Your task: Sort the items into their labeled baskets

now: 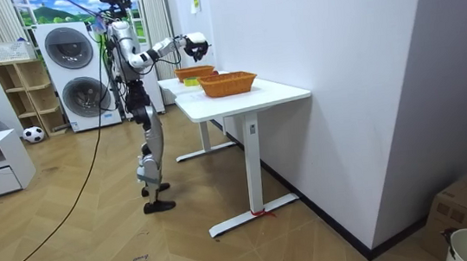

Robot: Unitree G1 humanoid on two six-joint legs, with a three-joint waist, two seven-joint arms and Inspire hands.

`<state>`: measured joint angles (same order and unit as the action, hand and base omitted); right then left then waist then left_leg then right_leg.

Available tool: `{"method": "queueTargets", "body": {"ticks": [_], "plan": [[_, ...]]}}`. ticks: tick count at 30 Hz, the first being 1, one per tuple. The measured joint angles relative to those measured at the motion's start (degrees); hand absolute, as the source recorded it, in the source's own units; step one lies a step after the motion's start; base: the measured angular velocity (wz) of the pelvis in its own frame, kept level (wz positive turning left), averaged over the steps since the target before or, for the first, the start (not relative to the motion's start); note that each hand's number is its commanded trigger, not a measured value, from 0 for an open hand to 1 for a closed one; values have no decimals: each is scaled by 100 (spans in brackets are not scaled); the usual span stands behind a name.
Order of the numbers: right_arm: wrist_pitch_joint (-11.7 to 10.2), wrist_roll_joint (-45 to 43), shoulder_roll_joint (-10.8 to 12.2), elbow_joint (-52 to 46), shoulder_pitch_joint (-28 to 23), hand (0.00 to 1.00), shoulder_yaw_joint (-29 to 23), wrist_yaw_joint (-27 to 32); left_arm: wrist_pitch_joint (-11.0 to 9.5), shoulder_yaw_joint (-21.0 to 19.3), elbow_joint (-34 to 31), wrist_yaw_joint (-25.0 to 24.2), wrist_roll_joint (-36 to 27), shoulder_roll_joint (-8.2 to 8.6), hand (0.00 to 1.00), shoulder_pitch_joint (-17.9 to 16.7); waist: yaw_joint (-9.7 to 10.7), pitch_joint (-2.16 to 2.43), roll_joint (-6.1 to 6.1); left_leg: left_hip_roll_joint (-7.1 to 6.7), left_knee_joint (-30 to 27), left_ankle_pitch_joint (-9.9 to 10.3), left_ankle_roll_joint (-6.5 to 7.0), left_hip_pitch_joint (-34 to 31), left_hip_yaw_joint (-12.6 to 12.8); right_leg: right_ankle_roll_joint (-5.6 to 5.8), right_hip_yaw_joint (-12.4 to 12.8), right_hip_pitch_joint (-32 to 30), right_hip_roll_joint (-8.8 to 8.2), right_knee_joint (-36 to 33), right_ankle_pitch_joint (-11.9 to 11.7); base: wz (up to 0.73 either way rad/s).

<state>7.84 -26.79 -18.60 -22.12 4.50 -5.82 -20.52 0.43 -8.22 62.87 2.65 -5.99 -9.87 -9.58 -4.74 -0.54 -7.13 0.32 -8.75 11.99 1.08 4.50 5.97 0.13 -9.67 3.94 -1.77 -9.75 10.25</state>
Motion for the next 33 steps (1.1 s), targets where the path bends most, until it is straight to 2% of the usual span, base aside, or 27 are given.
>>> {"method": "queueTargets", "body": {"ticks": [3, 7, 12, 16, 19, 33], "plan": [[-95, 5, -14, 6, 0, 100, -4, 138, -35, -13, 14, -50, -2, 0, 0, -1, -1, -4, 7, 0, -2, 0, 0, 0, -1, 0, 2, 0, -1, 5, 0, 0], [-107, 134, -14, 17, 0, 100, -5, 288, -42, -38, 26, -80, -1, 1, 0, 0, 7, -6, 9, 0, -2, -1, 0, 3, 0, 0, 5, 3, -2, 10, 0, 0], [-280, 442, -22, 459, 179, 100, -171, 599, -42, -98, 115, -108, 16, -1, 0, -17, 147, -6, 10, -6, -22, -1, 1, -3, -19, 1, -56, 32, -12, 9, 0, 2], [-287, 531, -166, 851, 182, 100, -381, 845, -41, -155, 121, -117, 45, -4, 0, -22, 169, -5, 8, -3, -41, -2, 2, -28, -68, 1, -88, 50, -12, 3, 0, 6], [-282, 575, -252, 1074, 181, 100, -456, 1003, -40, -169, 120, -111, 48, -12, 0, -42, 285, 0, 6, -4, -50, -1, 2, -73, -129, 1, -153, 41, -13, 0, 0, 9], [-281, 655, -254, 1635, 179, 100, -449, 1410, -39, -176, 117, -33, 49, -23, 0, -117, 307, 53, -43, -8, -78, -4, 2, -79, -132, 1, -148, 14, -19, 4, -1, 0]]}}
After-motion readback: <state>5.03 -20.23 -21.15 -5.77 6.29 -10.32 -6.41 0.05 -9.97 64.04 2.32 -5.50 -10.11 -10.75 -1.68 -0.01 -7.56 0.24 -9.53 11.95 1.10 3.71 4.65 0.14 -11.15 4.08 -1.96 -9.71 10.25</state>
